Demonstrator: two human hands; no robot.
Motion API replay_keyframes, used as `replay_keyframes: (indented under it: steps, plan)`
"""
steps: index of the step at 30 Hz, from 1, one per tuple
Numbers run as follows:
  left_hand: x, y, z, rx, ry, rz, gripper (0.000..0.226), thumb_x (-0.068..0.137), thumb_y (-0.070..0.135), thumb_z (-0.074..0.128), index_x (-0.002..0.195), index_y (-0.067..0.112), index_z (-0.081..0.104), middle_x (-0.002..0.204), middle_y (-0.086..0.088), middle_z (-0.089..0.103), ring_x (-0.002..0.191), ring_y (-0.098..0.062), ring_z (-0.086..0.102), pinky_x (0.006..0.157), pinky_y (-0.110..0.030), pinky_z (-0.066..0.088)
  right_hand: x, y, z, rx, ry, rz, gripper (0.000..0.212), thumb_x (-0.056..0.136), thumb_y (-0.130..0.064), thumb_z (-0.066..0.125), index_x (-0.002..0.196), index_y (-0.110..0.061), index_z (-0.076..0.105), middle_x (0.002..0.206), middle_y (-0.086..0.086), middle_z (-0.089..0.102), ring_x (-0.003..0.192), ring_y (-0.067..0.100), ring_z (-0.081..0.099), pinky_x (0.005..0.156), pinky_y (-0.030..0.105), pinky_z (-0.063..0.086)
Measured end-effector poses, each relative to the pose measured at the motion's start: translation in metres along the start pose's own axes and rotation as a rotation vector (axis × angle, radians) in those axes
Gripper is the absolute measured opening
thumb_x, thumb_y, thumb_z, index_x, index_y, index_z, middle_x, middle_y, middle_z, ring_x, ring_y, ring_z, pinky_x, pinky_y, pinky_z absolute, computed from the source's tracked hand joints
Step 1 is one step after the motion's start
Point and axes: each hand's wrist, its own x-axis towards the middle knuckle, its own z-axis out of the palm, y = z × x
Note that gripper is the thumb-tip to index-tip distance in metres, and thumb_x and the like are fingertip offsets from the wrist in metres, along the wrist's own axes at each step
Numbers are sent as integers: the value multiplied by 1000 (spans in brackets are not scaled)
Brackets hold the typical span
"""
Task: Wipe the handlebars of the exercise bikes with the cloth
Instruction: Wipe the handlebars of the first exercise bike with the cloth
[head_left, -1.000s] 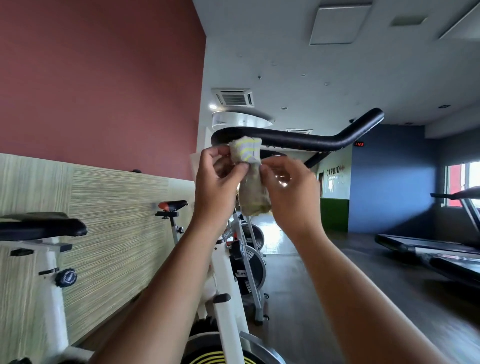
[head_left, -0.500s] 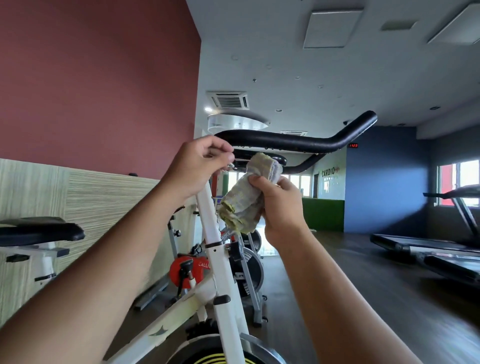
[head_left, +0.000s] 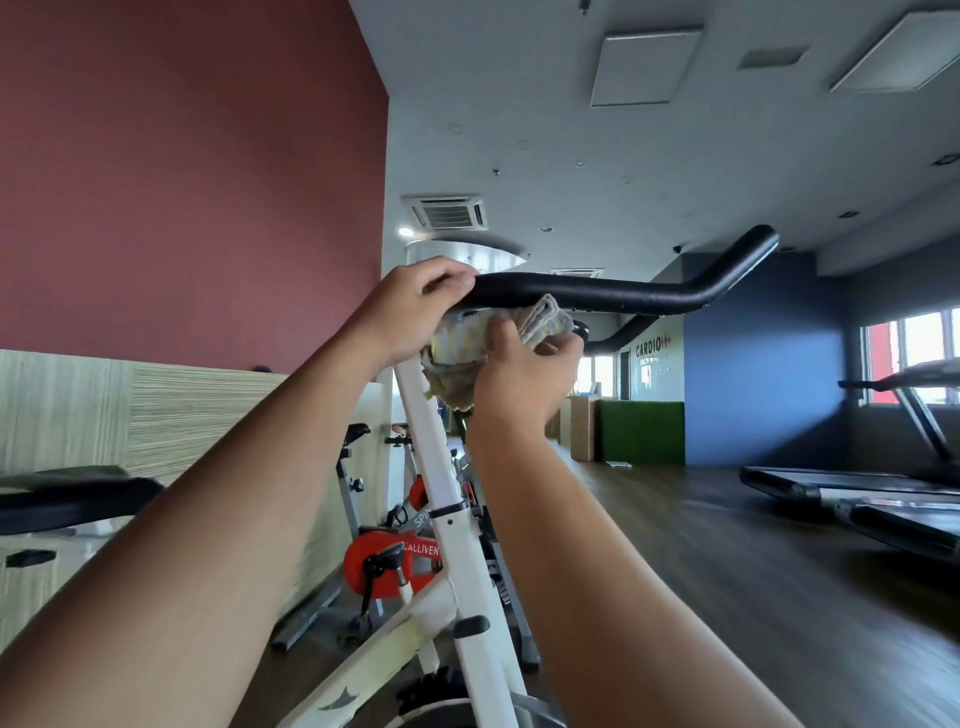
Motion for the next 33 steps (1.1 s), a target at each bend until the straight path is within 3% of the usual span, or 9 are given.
replay_keyframes:
  steps: [2, 5, 9, 12, 16, 20, 24, 28, 33]
  plan:
    - [0, -2, -1, -32, -5, 6, 22, 103, 30, 54, 117, 21, 69, 98, 15, 66, 73, 20, 54, 67, 1, 38, -7, 1, 8, 45, 16, -14, 27, 88, -26, 72, 92, -18, 46, 89, 0, 60, 70, 13, 56, 67, 29, 48]
    - [0, -3, -2, -61, -4, 11, 22, 102, 27, 55, 118, 19, 69, 104, 11, 67, 84, 18, 55, 73, 3, 37, -14, 5, 12, 172, 33, 33, 20, 97, -37, 58, 91, -18, 55, 87, -3, 62, 73, 11, 57, 67, 26, 46]
    - [0, -4, 0, -75, -8, 15, 20, 102, 25, 55, 116, 19, 67, 100, 15, 65, 74, 20, 54, 68, 0, 37, -17, 15, 6, 314, -9, 39, 24, 101, -22, 52, 81, -17, 64, 69, -12, 60, 63, 5, 55, 64, 25, 48]
    - [0, -6, 2, -115, 15, 6, 21, 102, 27, 56, 116, 18, 69, 105, 9, 69, 87, 7, 60, 77, -8, 43, -16, 15, 6, 385, -56, 31, 5, 93, -13, 68, 95, -16, 71, 86, -9, 71, 77, 1, 67, 72, 21, 57]
    - [1, -7, 5, -161, 27, -29, 20, 101, 29, 56, 114, 22, 71, 100, 1, 73, 85, -5, 62, 78, -19, 47, -5, 8, 11, 498, -29, 56, 17, 85, -3, 77, 95, -11, 65, 104, 9, 73, 96, 20, 72, 81, 30, 59]
    - [1, -8, 4, -163, -6, -23, 23, 102, 28, 56, 118, 20, 70, 100, 12, 71, 85, 6, 62, 80, -15, 46, 6, -4, 5, 512, 24, 78, 23, 82, -5, 79, 96, -9, 61, 99, 5, 72, 97, 23, 72, 88, 39, 60]
    - [-1, -8, 3, -113, -5, -26, 22, 103, 28, 53, 118, 23, 68, 96, 18, 64, 72, 21, 53, 66, 2, 36, 31, -20, -20, 468, 114, 60, 32, 83, -11, 80, 109, -8, 63, 109, 6, 72, 94, 18, 73, 76, 26, 62]
    - [0, 0, 4, -89, 32, -40, 22, 102, 26, 54, 117, 22, 70, 102, 13, 65, 77, 22, 53, 66, 7, 33, 40, -25, -30, 430, 136, 67, 37, 87, -14, 77, 119, -5, 61, 113, 7, 71, 98, 19, 72, 82, 32, 61]
    - [2, 12, 5, -38, 30, -71, 20, 98, 38, 59, 108, 27, 72, 104, 14, 69, 92, 0, 58, 77, -16, 39, 32, -18, -27, 385, 61, 129, 37, 91, -14, 73, 123, -7, 56, 117, 8, 68, 103, 19, 69, 72, 18, 57]
